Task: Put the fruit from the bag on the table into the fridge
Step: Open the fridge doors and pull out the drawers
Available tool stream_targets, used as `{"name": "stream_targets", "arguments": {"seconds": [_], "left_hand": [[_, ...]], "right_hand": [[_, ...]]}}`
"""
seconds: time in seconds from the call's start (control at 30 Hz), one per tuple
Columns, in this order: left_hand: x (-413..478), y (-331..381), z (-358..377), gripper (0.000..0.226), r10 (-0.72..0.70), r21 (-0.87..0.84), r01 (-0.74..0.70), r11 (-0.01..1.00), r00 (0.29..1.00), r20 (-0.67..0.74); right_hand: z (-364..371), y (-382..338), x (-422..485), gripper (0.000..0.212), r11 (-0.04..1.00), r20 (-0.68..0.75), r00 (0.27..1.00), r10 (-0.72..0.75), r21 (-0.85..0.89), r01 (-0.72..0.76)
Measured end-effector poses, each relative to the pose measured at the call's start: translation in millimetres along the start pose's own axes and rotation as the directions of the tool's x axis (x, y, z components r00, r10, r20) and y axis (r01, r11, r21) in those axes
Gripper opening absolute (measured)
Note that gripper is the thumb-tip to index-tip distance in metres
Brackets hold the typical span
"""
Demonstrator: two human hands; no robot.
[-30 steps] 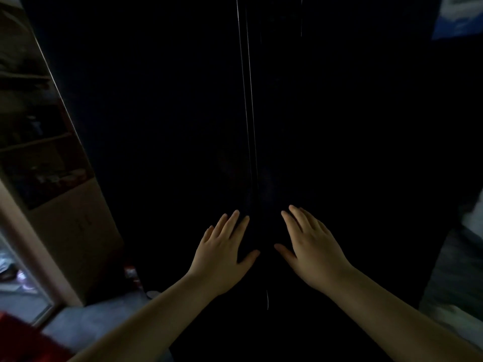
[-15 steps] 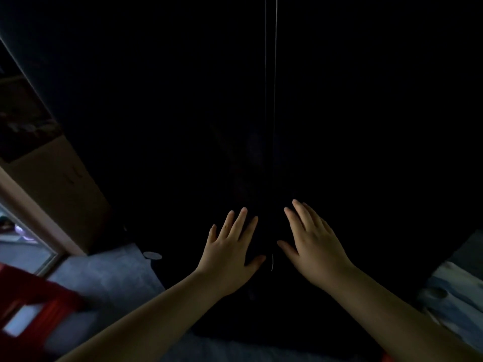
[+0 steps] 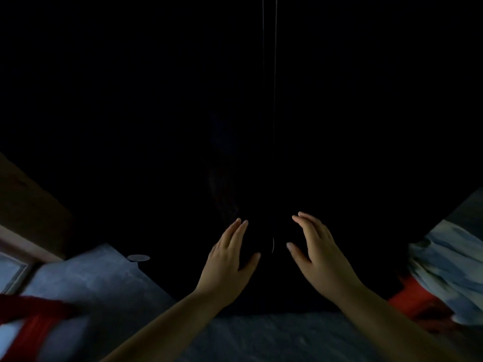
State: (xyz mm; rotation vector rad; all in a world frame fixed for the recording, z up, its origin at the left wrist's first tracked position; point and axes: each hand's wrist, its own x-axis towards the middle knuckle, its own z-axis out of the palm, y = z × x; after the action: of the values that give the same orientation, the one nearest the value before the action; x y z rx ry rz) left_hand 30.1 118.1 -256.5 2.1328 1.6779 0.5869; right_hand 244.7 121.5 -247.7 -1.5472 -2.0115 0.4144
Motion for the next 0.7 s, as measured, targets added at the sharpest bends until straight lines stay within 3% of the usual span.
{"name": "stream_targets", "arguments": {"seconds": [0.03, 0.07, 0.13, 0.2, 0.27, 0.37, 0.43, 0.53, 0.7], "left_hand": [[-1.2, -4.3, 6.8, 0.065, -0.112, -0.209, 0.118, 0.971, 0.993, 0.042], [-1.3, -8.4, 12.9, 0.059, -0.229, -0.429, 0.256, 0.866, 0.967, 0.114], [1.1, -17.0, 24.2, 0.046, -0.367, -0.704, 0.445, 0.554, 0.889, 0.273], [5.5, -28.0, 37.5, 0.033, -0.431, -0.794, 0.525, 0.305, 0.820, 0.377], [11.5, -36.4, 49.4, 0.035, -0.453, -0.840, 0.542, -0.004, 0.749, 0.485], [15.9, -47.8, 66.4, 0.055, -0.418, -0.801, 0.499, -0.331, 0.683, 0.598], [15.8, -52.6, 74.8, 0.063, -0.395, -0.759, 0.459, -0.461, 0.660, 0.639], [16.8, -59.6, 86.5, 0.072, -0.383, -0.696, 0.398, -0.597, 0.621, 0.684], [25.7, -64.5, 100.6, 0.076, -0.401, -0.664, 0.333, -0.669, 0.591, 0.700]], "right_hand": [[9.0, 3.4, -3.3, 0.054, 0.989, 0.016, 0.995, 0.096, 0.116, -0.097], [17.8, 6.4, -5.1, 0.050, 0.950, 0.041, 0.979, 0.200, 0.234, -0.204], [36.9, 12.3, -6.1, 0.040, 0.783, 0.132, 0.910, 0.393, 0.470, -0.407], [59.0, 19.7, -4.9, 0.028, 0.592, 0.188, 0.839, 0.510, 0.631, -0.501], [79.8, 28.9, -2.0, 0.018, 0.389, 0.251, 0.757, 0.603, 0.736, -0.554], [100.5, 43.4, 4.0, 0.035, -0.069, 0.451, 0.592, 0.668, 0.829, -0.555], [107.3, 52.6, 6.8, 0.049, -0.261, 0.545, 0.519, 0.659, 0.812, -0.522], [111.4, 63.1, 9.6, 0.058, -0.432, 0.612, 0.447, 0.653, 0.785, -0.443], [114.3, 70.1, 13.9, 0.065, -0.520, 0.623, 0.427, 0.655, 0.782, -0.344]]}}
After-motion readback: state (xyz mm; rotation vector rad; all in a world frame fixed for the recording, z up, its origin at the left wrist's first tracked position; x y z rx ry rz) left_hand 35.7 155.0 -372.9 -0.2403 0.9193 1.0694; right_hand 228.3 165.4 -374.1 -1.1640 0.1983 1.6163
